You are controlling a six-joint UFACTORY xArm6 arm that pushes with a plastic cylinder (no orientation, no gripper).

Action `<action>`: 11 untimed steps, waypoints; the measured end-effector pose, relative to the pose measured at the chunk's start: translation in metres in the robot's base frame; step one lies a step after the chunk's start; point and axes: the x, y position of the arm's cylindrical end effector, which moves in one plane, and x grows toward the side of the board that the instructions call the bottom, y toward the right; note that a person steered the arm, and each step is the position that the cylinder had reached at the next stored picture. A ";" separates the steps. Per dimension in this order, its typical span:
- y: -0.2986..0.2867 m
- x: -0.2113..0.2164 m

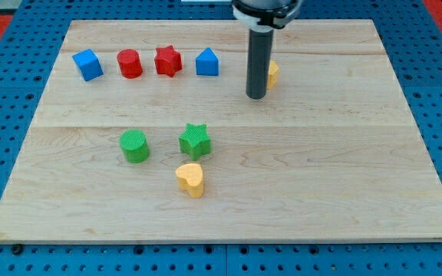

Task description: Move the green star above to the yellow heart

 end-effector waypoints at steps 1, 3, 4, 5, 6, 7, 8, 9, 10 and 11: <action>0.007 -0.010; 0.008 -0.032; 0.008 -0.018; 0.023 0.038; 0.026 0.094; -0.030 0.104; -0.066 0.117; -0.108 0.131; -0.175 0.133; -0.199 0.125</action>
